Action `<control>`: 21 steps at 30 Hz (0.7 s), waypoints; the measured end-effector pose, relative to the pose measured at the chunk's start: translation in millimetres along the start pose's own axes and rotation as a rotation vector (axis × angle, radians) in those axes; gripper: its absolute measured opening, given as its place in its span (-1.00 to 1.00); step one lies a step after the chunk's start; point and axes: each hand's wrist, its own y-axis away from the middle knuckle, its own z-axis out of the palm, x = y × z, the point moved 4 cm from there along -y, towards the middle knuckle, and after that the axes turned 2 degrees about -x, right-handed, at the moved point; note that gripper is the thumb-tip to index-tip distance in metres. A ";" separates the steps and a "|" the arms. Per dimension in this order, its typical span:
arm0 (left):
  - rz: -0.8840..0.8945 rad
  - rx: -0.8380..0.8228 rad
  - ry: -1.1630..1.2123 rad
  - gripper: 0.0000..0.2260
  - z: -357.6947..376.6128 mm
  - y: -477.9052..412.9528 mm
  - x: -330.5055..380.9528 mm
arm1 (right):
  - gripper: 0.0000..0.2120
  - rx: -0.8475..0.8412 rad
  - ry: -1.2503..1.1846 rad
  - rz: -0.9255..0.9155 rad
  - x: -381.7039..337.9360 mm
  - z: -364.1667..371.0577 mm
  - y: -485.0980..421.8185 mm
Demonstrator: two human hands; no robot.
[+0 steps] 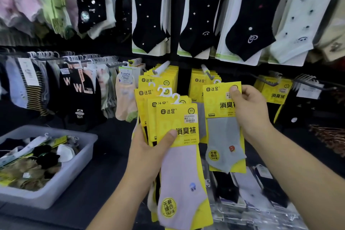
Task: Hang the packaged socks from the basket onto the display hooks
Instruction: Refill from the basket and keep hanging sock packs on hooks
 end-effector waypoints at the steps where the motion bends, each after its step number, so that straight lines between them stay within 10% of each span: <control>1: -0.004 -0.005 0.006 -0.58 0.6 0.1 -0.6 | -0.80 -0.002 -0.001 -0.003 -1.4 0.5 -1.3; 21: -0.045 -0.035 0.026 -0.57 5.3 1.7 -4.8 | -0.65 -0.018 0.011 0.031 14.2 19.6 -30.4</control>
